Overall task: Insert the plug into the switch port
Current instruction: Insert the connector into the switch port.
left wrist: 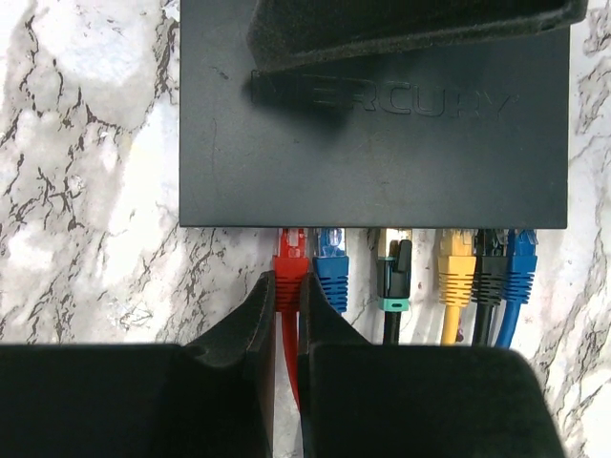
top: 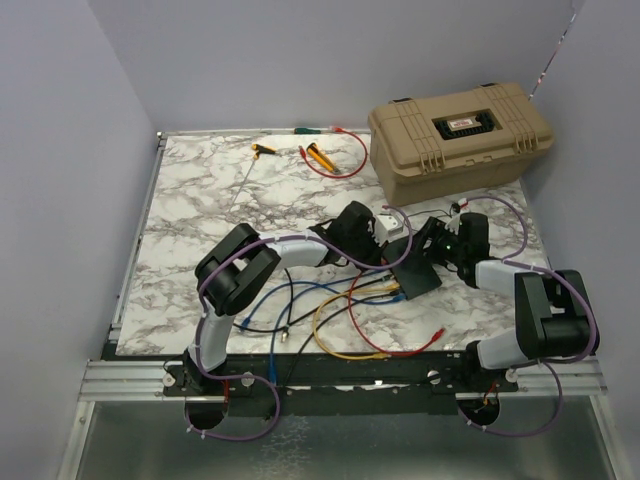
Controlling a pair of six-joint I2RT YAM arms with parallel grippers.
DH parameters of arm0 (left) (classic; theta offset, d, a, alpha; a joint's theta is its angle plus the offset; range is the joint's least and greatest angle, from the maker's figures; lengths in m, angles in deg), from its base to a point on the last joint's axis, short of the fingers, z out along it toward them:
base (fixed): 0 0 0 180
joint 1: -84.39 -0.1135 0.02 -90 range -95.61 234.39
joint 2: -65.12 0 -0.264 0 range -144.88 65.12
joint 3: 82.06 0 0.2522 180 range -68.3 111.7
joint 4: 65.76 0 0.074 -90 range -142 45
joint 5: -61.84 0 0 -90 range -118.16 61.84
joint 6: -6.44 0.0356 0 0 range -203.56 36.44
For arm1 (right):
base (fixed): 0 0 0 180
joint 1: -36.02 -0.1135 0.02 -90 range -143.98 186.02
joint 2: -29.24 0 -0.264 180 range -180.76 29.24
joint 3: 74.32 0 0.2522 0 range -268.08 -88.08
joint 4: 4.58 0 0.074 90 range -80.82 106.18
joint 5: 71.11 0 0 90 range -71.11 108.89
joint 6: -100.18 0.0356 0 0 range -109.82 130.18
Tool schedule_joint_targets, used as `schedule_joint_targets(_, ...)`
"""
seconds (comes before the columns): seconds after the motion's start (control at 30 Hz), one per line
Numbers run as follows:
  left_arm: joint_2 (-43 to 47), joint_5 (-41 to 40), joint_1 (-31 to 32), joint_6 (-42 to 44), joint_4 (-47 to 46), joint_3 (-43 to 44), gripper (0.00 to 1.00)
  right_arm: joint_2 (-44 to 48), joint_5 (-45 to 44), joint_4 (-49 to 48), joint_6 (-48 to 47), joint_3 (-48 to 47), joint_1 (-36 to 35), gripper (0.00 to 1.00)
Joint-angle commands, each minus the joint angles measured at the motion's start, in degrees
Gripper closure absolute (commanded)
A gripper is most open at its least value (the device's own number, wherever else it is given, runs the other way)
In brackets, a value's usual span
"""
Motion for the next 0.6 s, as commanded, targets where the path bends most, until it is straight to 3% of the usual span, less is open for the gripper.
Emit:
schedule_joint_targets(0.0,-0.66,0.79,1.93,-1.14,-21.07,4.48,1.00,0.99,11.91,11.08,4.74,1.95,-3.44,0.29)
schedule_joint_targets(0.27,2.66,-1.78,1.22,0.03,-21.06,-1.93,0.94,11.24,-4.68,18.50,1.55,-2.42,-3.50,0.25)
schedule_joint_targets(0.57,6.23,-2.58,-0.60,1.10,-21.06,-6.65,0.69,24.97,-21.65,25.69,-0.37,-2.97,-3.49,0.17)
